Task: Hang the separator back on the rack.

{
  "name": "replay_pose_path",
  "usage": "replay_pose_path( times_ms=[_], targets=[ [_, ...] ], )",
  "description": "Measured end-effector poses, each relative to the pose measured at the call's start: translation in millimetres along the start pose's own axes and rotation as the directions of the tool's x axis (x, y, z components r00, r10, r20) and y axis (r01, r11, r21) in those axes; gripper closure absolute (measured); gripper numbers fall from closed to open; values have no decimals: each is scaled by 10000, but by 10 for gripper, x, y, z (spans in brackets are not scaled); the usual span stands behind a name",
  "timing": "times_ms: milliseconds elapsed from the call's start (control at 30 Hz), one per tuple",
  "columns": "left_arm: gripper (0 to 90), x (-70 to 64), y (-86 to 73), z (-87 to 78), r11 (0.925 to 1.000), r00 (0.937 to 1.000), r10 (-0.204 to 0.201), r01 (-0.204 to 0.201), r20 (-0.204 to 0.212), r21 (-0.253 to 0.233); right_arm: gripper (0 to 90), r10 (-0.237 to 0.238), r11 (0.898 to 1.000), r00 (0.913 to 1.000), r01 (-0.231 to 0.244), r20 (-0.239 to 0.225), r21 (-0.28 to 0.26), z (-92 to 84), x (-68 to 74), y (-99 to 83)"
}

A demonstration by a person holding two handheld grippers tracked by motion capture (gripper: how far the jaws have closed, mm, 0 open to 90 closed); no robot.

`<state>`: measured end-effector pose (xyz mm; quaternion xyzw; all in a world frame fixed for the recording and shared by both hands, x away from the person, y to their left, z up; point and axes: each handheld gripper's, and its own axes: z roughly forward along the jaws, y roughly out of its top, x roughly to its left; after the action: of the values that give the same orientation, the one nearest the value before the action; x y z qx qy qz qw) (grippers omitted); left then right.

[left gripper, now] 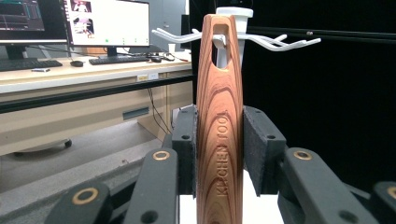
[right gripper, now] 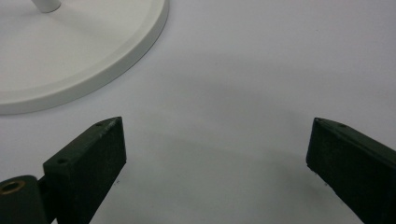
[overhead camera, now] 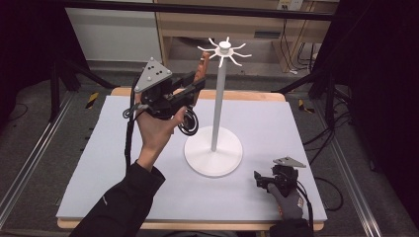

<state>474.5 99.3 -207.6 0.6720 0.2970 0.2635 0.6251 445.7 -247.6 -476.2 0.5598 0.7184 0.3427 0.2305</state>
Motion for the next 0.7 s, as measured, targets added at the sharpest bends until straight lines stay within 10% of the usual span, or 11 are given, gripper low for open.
replay_pose_path(
  times_ms=[700],
  targets=[
    [667,-19,-70,116,10000,10000,-29,29,-5,81,52,-92,9999,9999,93,-40,73,9,1,-2]
  ],
)
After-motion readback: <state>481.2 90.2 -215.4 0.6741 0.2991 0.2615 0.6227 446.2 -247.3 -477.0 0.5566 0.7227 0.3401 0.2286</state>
